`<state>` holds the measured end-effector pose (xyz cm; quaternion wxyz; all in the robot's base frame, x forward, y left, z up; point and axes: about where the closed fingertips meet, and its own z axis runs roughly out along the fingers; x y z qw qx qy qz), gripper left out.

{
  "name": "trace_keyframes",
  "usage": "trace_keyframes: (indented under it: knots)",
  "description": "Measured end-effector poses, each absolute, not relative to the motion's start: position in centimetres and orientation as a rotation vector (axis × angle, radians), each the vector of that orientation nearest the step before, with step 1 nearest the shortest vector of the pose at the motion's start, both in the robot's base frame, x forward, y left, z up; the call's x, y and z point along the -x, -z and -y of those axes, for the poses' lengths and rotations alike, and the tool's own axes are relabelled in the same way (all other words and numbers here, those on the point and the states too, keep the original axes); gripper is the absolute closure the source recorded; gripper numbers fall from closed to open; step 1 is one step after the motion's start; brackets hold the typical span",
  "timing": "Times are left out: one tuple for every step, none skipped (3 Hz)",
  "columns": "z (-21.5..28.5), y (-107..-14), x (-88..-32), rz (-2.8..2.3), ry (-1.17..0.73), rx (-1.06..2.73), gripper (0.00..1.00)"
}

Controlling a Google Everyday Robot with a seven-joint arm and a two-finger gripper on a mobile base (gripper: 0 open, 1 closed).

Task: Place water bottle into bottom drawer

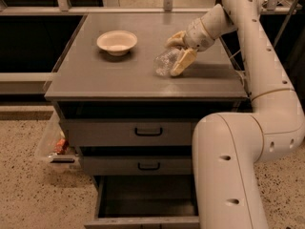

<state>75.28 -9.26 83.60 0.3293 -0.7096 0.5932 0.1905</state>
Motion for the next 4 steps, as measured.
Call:
trace_keyframes:
  knots:
    - [9.3,-83.6,-75.3,-1.552,-0.498,1.856,0.9]
    - [9.3,-83.7,-75.3,-1.552,-0.498,1.856,1.0]
    - [9.2,-84.5,-75.1,-1.552,-0.498,1.856,1.0]
    - [9.1,-84.9,-74.9,-1.552,-0.498,1.856,1.0]
